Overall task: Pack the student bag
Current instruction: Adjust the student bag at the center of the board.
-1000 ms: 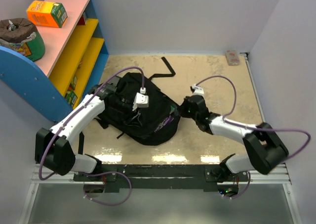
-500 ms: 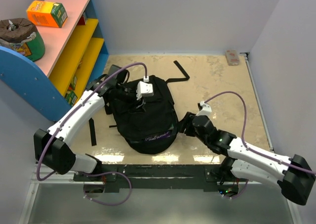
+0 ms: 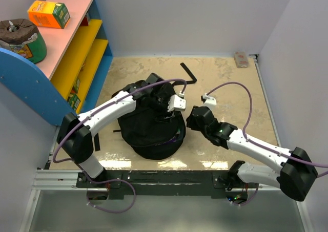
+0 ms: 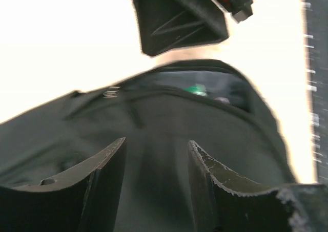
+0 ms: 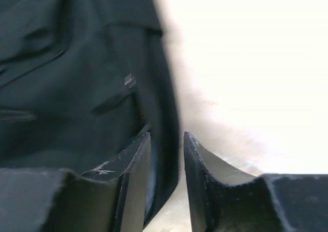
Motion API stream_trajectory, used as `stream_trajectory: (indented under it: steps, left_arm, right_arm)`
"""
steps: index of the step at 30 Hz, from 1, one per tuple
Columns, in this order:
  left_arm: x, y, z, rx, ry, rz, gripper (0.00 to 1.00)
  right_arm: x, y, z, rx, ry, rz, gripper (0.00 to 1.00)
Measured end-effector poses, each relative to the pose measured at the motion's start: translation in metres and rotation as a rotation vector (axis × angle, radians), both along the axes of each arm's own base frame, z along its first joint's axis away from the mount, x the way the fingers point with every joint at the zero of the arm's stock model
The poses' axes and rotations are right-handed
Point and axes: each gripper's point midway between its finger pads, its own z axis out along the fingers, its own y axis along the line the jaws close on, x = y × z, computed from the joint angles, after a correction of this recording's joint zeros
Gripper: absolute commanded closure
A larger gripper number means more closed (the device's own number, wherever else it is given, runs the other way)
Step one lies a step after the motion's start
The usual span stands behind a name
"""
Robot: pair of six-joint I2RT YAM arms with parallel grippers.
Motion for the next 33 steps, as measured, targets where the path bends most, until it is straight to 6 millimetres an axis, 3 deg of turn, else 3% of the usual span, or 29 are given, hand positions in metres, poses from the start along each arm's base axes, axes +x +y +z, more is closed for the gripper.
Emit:
stream_trajectory:
  steps: [3,5,9,11,13,17,20,27,33]
  left_arm:
    - [0.022,-0.003,0.002,-0.018,-0.058,0.033,0.46]
    - [0.049,-0.006,0.005,-0.032,-0.077,0.068,0.45]
    - [0.104,-0.003,0.006,-0.055,-0.105,0.113,0.41]
    - [0.120,-0.002,-0.002,-0.051,-0.102,0.101,0.41]
    - [0.123,-0.005,-0.015,-0.037,-0.079,0.070,0.41]
    - [0.118,-0.012,-0.048,-0.002,-0.013,0.010,0.41]
    - [0.115,-0.015,-0.062,0.007,0.024,-0.028,0.41]
    - [0.113,-0.017,-0.066,0.007,0.057,-0.105,0.44]
    - [0.110,-0.016,-0.066,-0.008,0.062,-0.136,0.48]
  right_arm:
    - [0.012,-0.012,-0.005,-0.017,0.019,-0.034,0.68]
    - [0.018,-0.016,-0.004,-0.017,0.021,-0.046,0.67]
    - [0.019,-0.007,-0.010,-0.011,0.037,0.002,0.62]
    - [0.019,0.002,-0.009,0.013,0.034,0.047,0.62]
    - [0.019,0.009,-0.006,0.035,0.024,0.074,0.61]
    - [0.021,0.014,-0.002,0.047,0.005,0.107,0.47]
    - [0.023,0.015,0.003,0.037,-0.009,0.130,0.44]
    - [0.036,0.023,0.024,0.013,-0.073,0.189,0.41]
    - [0.049,0.040,0.027,-0.010,-0.061,0.235,0.43]
